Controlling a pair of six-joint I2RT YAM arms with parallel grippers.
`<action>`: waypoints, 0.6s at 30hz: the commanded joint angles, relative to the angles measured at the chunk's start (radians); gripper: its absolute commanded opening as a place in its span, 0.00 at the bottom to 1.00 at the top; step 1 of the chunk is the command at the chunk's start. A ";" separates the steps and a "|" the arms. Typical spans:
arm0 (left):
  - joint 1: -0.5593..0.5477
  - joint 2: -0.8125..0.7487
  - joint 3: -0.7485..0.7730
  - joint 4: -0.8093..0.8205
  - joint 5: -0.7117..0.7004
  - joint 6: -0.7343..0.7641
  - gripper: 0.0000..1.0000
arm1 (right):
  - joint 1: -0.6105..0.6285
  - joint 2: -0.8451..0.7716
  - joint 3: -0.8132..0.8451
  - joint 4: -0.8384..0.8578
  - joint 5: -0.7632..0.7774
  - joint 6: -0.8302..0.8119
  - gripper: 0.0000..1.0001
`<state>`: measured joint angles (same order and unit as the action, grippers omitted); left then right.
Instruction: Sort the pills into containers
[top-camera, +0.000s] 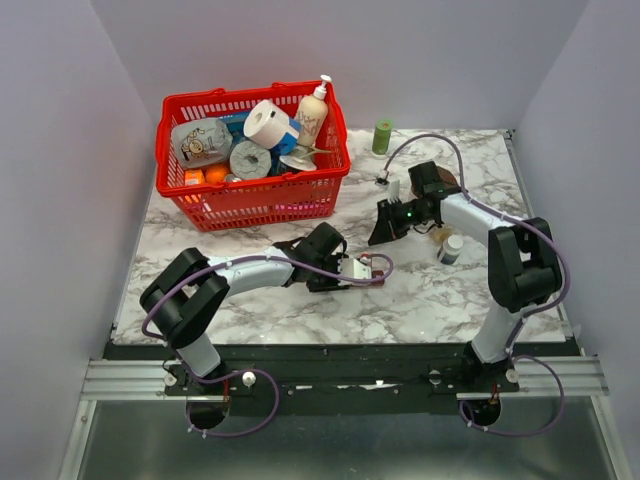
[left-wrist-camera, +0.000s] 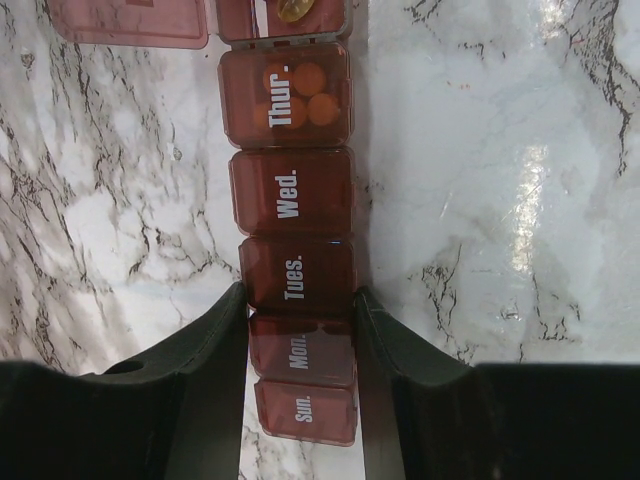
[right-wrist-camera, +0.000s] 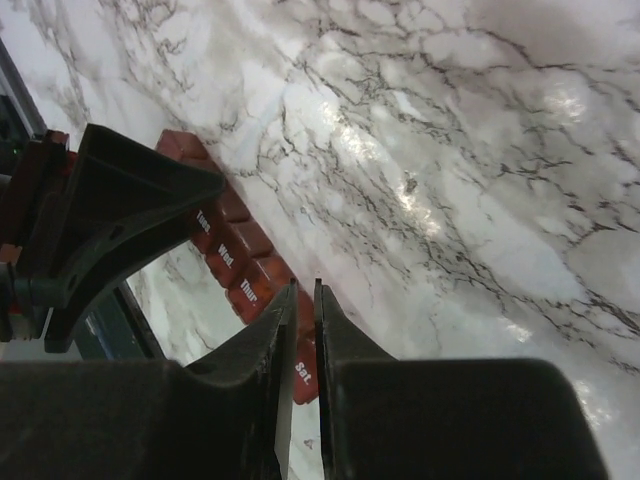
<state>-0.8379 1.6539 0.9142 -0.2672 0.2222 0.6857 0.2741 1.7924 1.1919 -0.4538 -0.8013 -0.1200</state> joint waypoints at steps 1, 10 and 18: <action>-0.009 0.017 0.008 -0.047 0.003 -0.023 0.18 | 0.042 0.042 0.005 -0.036 0.037 -0.010 0.18; -0.007 0.035 0.029 -0.064 0.006 -0.057 0.18 | 0.053 0.044 -0.011 -0.102 0.008 -0.063 0.15; -0.007 0.063 0.055 -0.086 0.000 -0.075 0.18 | 0.053 0.018 0.000 -0.146 -0.019 -0.098 0.15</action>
<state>-0.8402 1.6794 0.9577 -0.3069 0.2226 0.6373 0.3233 1.8313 1.1919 -0.5354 -0.7959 -0.1848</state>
